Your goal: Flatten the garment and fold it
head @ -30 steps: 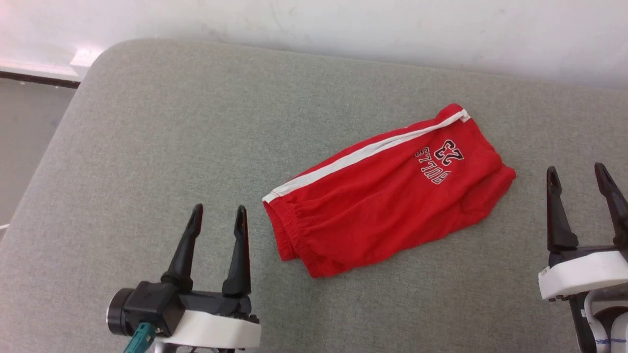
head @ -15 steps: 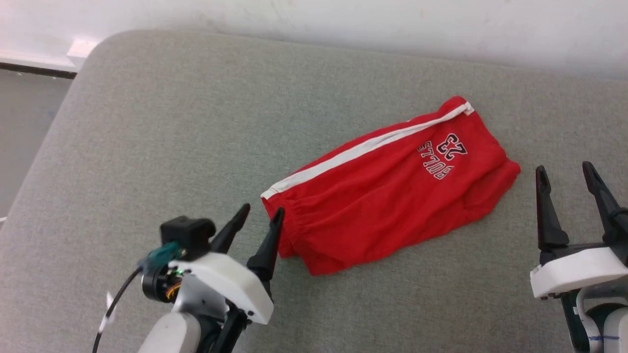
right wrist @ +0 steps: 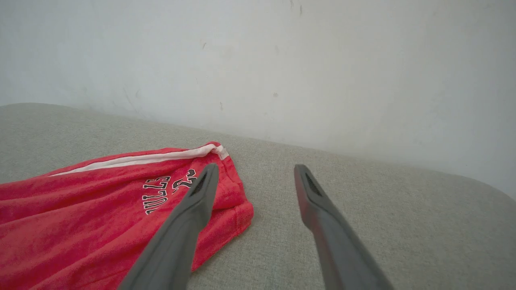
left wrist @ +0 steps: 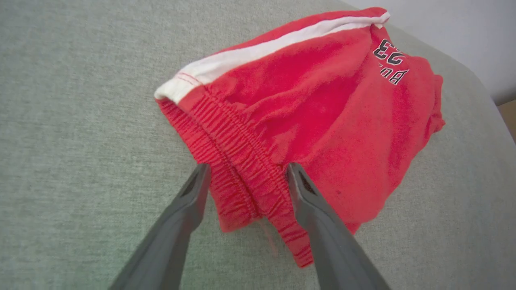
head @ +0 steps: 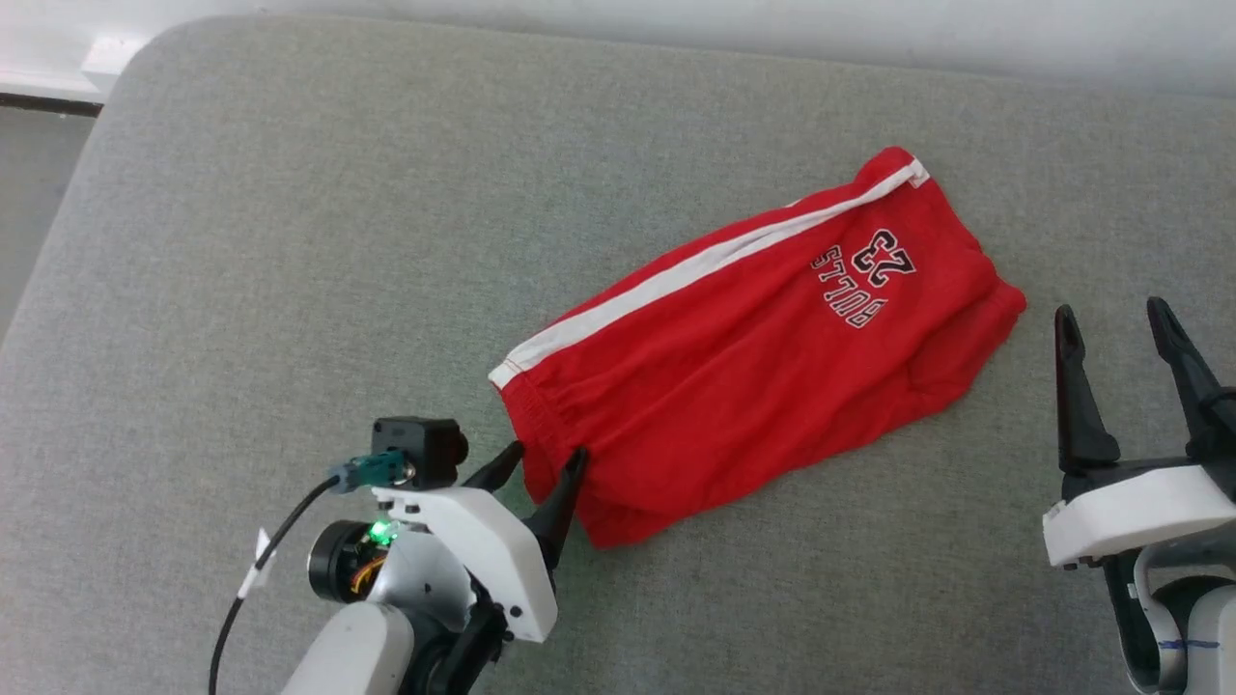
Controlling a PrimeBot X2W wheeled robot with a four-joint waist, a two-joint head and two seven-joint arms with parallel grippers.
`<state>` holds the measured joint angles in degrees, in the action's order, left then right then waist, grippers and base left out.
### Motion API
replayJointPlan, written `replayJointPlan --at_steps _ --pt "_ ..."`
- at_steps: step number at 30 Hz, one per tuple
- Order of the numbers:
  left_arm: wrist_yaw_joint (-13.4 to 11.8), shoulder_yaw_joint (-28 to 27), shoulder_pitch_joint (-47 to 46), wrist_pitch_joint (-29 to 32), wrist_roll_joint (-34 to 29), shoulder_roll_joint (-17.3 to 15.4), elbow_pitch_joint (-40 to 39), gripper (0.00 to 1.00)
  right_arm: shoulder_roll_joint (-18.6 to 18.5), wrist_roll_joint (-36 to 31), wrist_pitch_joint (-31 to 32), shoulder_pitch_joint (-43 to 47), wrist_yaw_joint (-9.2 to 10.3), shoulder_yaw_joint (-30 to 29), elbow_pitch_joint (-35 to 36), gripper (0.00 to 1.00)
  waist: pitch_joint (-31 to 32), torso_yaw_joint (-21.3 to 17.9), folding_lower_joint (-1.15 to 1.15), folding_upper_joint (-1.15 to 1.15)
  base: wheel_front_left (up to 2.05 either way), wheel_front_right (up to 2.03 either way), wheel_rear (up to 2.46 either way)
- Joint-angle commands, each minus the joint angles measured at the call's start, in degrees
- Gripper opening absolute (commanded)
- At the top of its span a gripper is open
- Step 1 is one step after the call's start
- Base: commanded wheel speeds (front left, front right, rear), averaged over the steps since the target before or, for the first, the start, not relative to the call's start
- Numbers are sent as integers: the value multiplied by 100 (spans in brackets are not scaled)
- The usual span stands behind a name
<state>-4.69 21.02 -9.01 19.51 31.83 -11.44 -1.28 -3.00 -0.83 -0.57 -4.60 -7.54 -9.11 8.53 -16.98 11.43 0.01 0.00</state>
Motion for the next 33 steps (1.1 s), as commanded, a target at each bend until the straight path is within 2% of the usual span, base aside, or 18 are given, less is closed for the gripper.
replayJointPlan --at_steps 1,9,12,14,15,16,26,30,33 --pt "-63 13 -119 56 6 12 82 100 12 34 -4 -85 5 1 -5 100 -47 -12 -1 0 0 0 0" --pt "-268 -7 -201 387 198 166 472 100 12 27 41 -189 5 27 -4 100 -194 -13 -1 0 0 0 0" --pt "-249 -13 -264 471 314 227 644 100 12 12 53 -234 5 49 -13 100 -258 -20 -1 0 0 0 0" --pt "-144 36 -317 490 363 242 736 100 12 7 61 -255 5 56 -15 100 -290 -25 -1 0 0 0 0" --pt "-80 63 -338 511 402 251 779 34 12 3 67 -263 5 58 -17 100 -303 -30 -1 0 0 0 0" --pt "-15 92 -357 539 439 254 822 0 13 -1 73 -269 5 63 -19 100 -313 -35 -1 0 0 0 0" --pt "218 28 -330 275 608 249 841 0 13 -216 374 -496 5 243 20 100 -225 -43 -1 0 0 0 0" --pt "236 40 -287 204 603 238 750 0 3 -220 983 -822 5 394 13 100 -213 -24 -1 0 0 0 0" --pt "246 67 -295 179 598 250 677 0 -188 -131 1663 -1189 5 471 -71 100 -267 5 -1 0 0 0 0"
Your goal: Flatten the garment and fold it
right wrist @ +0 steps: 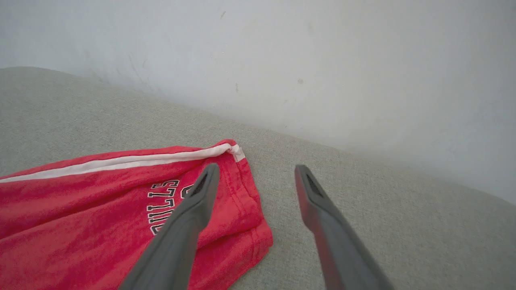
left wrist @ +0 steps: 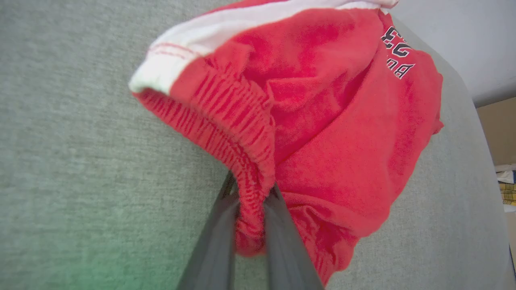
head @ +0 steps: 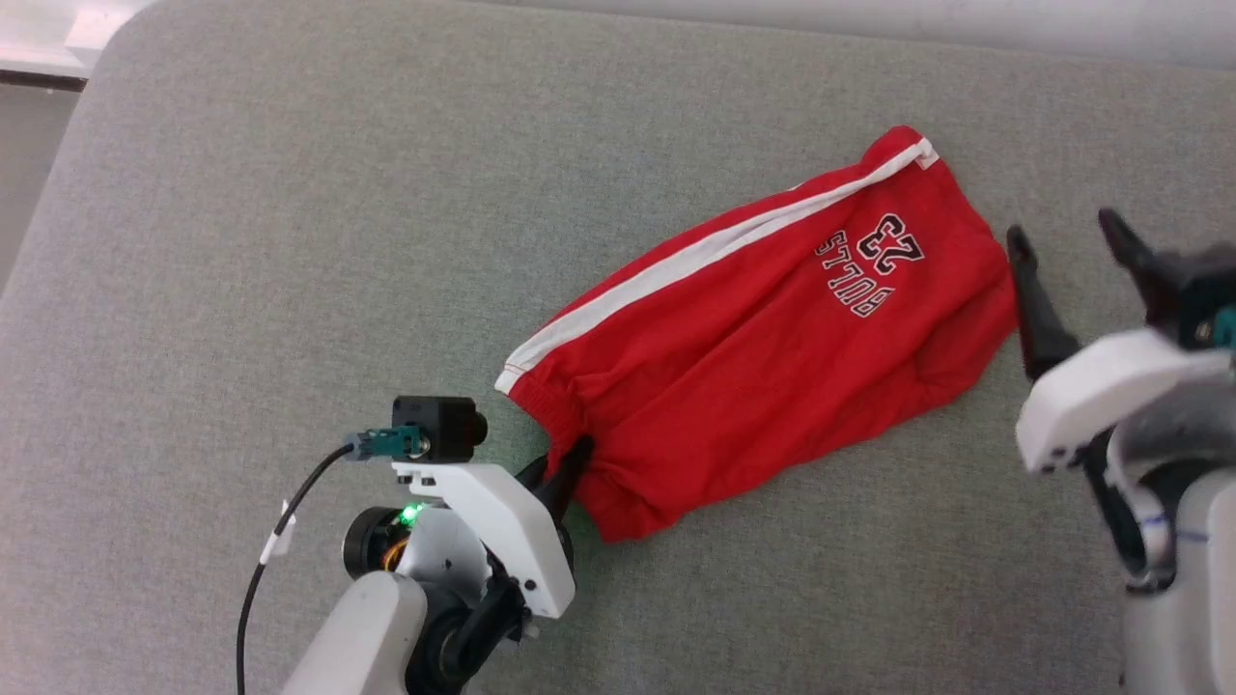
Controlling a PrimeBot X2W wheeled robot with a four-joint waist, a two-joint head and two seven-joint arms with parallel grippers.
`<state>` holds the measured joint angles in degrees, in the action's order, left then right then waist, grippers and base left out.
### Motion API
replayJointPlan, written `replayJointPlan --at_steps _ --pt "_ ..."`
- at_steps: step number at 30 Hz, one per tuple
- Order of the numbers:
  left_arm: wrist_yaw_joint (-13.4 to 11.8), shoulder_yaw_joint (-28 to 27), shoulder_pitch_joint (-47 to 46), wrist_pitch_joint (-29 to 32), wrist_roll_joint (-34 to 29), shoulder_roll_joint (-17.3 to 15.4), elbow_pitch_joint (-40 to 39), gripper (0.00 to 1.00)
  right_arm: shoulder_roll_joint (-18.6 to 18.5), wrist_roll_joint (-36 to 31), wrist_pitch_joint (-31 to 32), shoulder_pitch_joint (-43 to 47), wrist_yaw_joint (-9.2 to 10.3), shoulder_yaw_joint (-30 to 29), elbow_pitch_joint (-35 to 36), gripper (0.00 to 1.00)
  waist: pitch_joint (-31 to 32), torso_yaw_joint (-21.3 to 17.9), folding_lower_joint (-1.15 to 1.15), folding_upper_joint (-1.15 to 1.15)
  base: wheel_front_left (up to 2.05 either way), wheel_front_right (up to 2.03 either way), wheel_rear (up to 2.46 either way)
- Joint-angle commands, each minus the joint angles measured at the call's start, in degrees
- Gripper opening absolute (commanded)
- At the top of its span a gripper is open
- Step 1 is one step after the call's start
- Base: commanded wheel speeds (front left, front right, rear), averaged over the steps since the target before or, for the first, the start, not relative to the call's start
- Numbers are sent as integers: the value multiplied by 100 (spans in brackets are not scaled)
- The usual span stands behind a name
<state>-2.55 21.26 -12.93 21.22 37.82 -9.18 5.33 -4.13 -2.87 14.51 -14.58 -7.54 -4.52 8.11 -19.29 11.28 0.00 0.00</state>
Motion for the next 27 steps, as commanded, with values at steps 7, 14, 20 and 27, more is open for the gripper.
replayJointPlan --at_steps 7,14,20,27 --pt "118 165 -23 -33 -8 103 -62 0 -412 335 1569 -1044 5 40 -492 100 -234 170 0 0 0 0 0" --pt "234 276 -139 -82 11 169 -29 0 -706 393 2466 -1423 5 24 -1007 100 -411 352 0 0 0 0 0" --pt "277 318 -199 -120 18 192 -28 0 -742 395 2703 -1470 5 64 -1204 100 -522 429 0 0 0 0 0" --pt "321 339 -263 -140 47 188 19 0 -728 594 3179 -1366 5 67 -1346 100 -637 461 0 0 0 0 0"
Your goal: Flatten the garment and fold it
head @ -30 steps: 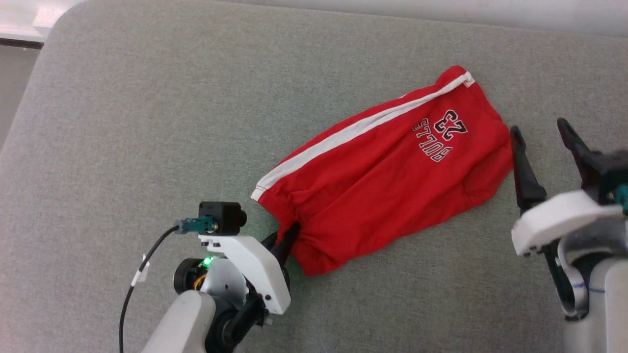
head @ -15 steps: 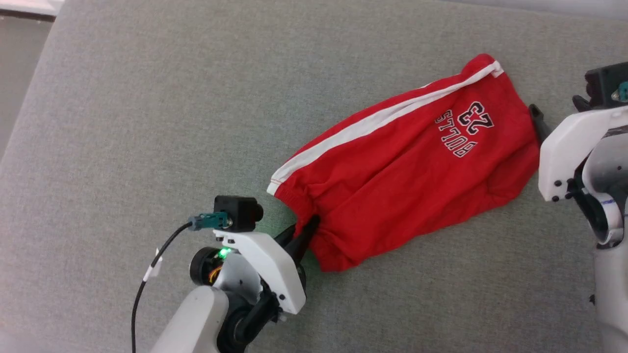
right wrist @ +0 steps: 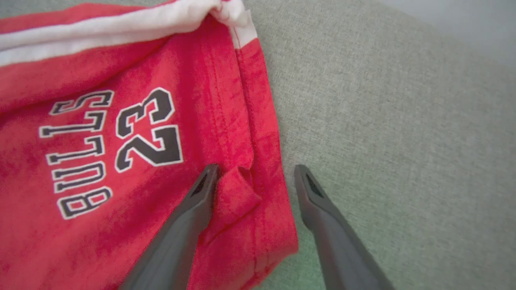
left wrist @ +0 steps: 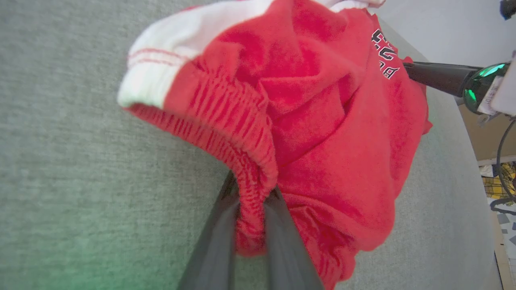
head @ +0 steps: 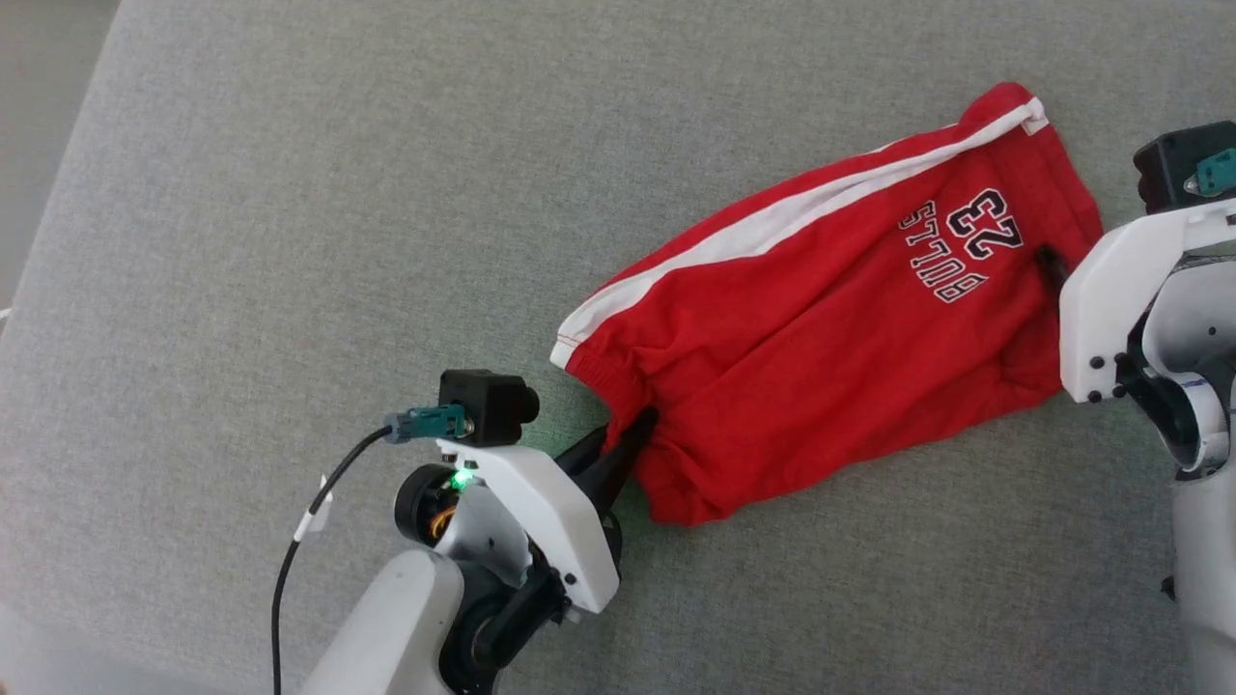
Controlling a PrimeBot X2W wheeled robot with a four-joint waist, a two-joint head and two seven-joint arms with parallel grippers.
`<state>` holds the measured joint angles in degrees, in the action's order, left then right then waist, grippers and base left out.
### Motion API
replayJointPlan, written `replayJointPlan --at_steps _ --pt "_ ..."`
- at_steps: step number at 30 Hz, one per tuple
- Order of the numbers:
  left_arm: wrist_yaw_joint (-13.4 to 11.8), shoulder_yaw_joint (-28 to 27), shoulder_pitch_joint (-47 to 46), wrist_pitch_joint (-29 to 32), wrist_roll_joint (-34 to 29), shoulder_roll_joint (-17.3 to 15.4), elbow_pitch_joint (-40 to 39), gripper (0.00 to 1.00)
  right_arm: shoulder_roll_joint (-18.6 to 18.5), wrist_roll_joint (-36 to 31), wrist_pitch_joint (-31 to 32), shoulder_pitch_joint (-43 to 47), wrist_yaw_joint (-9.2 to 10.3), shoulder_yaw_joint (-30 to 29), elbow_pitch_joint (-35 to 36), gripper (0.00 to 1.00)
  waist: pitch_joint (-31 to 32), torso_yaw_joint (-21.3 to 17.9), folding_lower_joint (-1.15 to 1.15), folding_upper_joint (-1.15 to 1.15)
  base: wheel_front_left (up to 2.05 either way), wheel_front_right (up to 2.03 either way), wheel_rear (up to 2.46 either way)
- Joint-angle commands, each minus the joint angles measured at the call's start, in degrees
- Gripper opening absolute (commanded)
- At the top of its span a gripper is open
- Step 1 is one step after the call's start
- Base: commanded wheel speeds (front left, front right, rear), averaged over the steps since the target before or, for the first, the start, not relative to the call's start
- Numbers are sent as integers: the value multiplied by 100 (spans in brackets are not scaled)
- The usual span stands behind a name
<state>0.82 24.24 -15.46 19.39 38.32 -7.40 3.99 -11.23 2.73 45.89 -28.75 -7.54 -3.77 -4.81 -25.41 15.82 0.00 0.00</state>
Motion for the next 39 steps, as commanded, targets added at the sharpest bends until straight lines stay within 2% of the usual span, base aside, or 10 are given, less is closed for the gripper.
replayJointPlan --at_steps 1,3,4,5,6,10,23,39 --pt "-14 38 -20 42 3 7 152 0 -29 40 66 54 5 -29 -56 100 -48 6 0 0 0 0 0" --pt "-12 31 -40 39 11 -2 147 0 -49 63 147 64 5 -52 -94 100 -96 1 0 0 0 0 0" --pt "-11 28 -51 38 14 -8 144 0 -27 103 205 68 5 -85 -108 79 -122 -2 0 0 0 0 0" --pt "-11 24 -62 35 17 -12 145 0 21 150 277 75 5 -129 -121 31 -137 -6 0 0 0 0 0" --pt "-14 19 -68 33 21 -17 144 0 70 200 386 97 5 -144 -125 0 -146 -13 0 0 0 0 0" --pt "-28 -11 -84 28 42 -44 142 0 158 283 527 104 5 -177 23 0 -156 -65 0 0 0 0 0" --pt "-108 -361 141 -89 362 -165 -1 0 386 532 -171 426 5 -352 186 0 449 -361 0 0 0 0 0" --pt "-317 -582 1525 485 968 -652 -910 0 812 1313 -537 2684 5 -773 1334 0 1492 -1044 0 0 0 0 0"
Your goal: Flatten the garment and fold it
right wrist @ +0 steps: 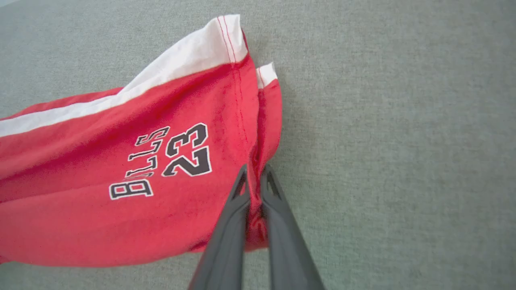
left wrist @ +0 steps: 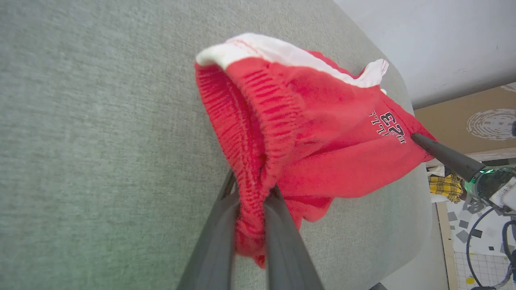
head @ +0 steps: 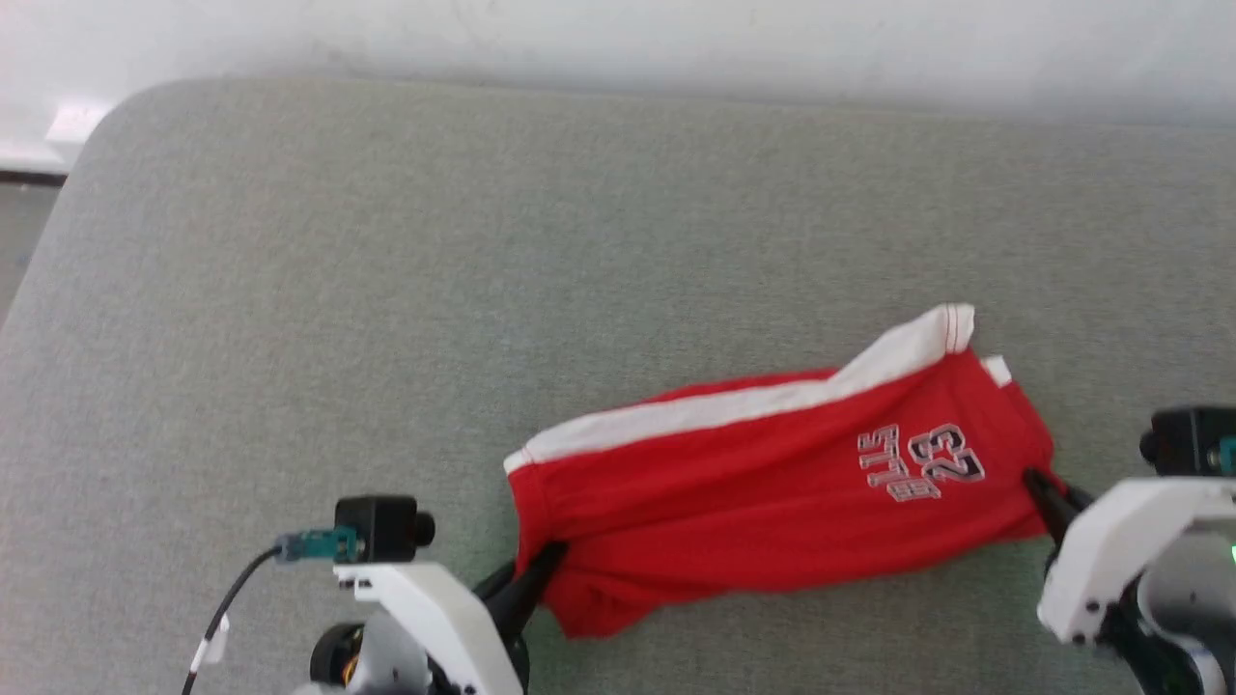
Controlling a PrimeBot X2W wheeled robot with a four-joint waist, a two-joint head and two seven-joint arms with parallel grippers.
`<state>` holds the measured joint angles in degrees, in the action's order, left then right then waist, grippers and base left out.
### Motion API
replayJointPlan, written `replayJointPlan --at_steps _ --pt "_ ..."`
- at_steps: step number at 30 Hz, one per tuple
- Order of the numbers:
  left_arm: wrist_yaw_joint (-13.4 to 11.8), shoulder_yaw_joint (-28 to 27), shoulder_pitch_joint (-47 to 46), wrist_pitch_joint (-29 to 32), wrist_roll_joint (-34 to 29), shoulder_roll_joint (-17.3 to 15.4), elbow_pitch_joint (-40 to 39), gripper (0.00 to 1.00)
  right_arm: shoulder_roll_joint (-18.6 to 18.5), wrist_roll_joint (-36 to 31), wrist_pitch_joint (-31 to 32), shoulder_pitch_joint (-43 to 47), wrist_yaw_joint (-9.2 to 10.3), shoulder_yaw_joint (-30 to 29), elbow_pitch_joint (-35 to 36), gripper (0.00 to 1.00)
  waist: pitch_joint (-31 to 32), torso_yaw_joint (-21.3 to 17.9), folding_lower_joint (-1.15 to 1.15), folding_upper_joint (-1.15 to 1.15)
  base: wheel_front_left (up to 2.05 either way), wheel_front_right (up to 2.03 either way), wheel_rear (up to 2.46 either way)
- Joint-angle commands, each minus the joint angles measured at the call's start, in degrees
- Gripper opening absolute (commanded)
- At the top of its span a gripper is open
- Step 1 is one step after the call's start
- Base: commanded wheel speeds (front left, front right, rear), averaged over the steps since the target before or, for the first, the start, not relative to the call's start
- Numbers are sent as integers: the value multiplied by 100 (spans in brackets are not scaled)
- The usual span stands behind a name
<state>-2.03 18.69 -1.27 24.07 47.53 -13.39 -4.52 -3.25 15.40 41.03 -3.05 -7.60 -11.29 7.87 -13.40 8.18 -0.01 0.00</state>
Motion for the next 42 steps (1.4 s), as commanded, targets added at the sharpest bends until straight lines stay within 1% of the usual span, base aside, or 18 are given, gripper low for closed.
replayJointPlan --at_steps 1,6,13,17,21,22,23,24,25,26,27,32,35,39,42 --pt "-50 -37 215 38 69 -88 -135 0 21 86 -57 262 11 -37 150 0 340 -322 1 0 0 0 0" --pt "-121 -49 720 128 156 -235 -432 0 34 444 -91 933 11 -75 446 0 509 -487 1 0 0 0 0" --pt "-179 -4 1080 214 165 -365 -510 0 36 829 -286 1604 11 -28 447 0 553 -583 1 0 0 0 0" --pt "-211 8 1069 133 121 -317 -367 0 36 883 -484 1729 11 45 340 0 546 -593 1 0 0 0 0" --pt "-219 6 922 -54 39 -207 -97 0 36 898 -719 1656 11 145 126 0 513 -579 1 0 0 0 0" --pt "-210 23 881 -83 13 -187 -17 3 36 891 -771 1625 11 173 66 0 504 -574 1 0 0 0 0" --pt "-201 42 841 -106 -8 -169 61 24 36 879 -817 1591 11 205 7 9 494 -571 1 0 0 0 0" --pt "-191 57 802 -130 -26 -150 134 45 36 870 -863 1552 11 234 -53 35 484 -569 1 0 0 0 0" --pt "-183 76 769 -140 -45 -139 201 56 36 845 -887 1515 11 285 -99 54 476 -568 1 0 0 0 0" --pt "-176 92 741 -153 -59 -128 250 82 36 810 -899 1486 11 332 -126 96 461 -571 1 0 0 0 0" --pt "-171 100 715 -171 -71 -116 285 100 36 788 -914 1461 11 354 -142 100 439 -571 1 0 0 0 0" --pt "-189 108 663 -240 -121 -96 324 100 36 799 -815 1434 11 409 -126 100 371 -545 1 0 0 0 0" --pt "-210 28 707 -366 -116 -99 232 100 36 865 -560 1528 11 385 38 100 353 -530 1 0 0 0 0" --pt "-323 -264 839 -751 -148 -120 -62 100 37 837 -249 1713 11 39 461 100 357 -518 1 0 0 0 0" --pt "-385 -540 921 -1208 -283 -167 -379 100 37 720 -265 1746 11 -311 792 100 369 -512 1 0 0 0 0"
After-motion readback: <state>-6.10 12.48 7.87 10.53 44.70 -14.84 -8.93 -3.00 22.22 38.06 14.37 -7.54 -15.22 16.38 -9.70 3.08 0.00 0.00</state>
